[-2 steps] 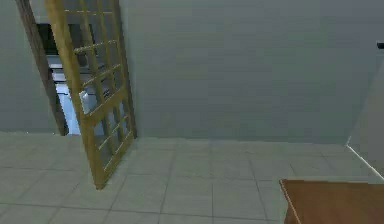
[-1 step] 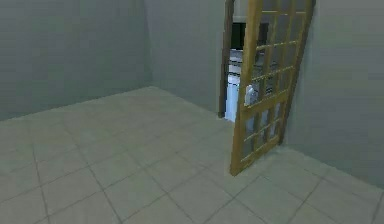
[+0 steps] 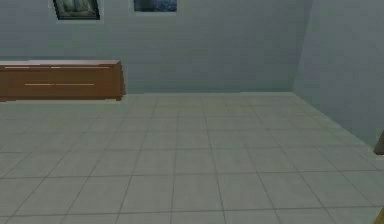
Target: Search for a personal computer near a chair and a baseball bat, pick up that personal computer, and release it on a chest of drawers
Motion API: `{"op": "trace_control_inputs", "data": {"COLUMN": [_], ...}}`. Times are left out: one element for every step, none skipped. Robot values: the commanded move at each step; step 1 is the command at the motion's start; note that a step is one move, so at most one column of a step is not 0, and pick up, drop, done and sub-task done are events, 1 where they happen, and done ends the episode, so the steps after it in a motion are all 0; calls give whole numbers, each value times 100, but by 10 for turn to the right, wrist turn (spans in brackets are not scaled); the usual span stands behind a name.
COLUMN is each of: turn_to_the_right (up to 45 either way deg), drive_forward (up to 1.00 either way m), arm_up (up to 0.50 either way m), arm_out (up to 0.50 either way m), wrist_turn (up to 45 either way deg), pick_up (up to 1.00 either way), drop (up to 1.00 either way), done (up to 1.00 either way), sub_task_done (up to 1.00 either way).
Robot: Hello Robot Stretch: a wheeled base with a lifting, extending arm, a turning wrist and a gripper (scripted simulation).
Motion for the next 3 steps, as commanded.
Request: {"op": "trace_control_inputs", "data": {"turn_to_the_right": [0,-450,-420], "drive_forward": [15,0,0], "arm_up": [0,0,0], "arm_out": [0,0,0], "wrist_turn": [0,0,0], "pick_up": [0,0,0], "drop": [0,0,0], "done": [0,0,0], "sub_task_done": [0,0,0]}}
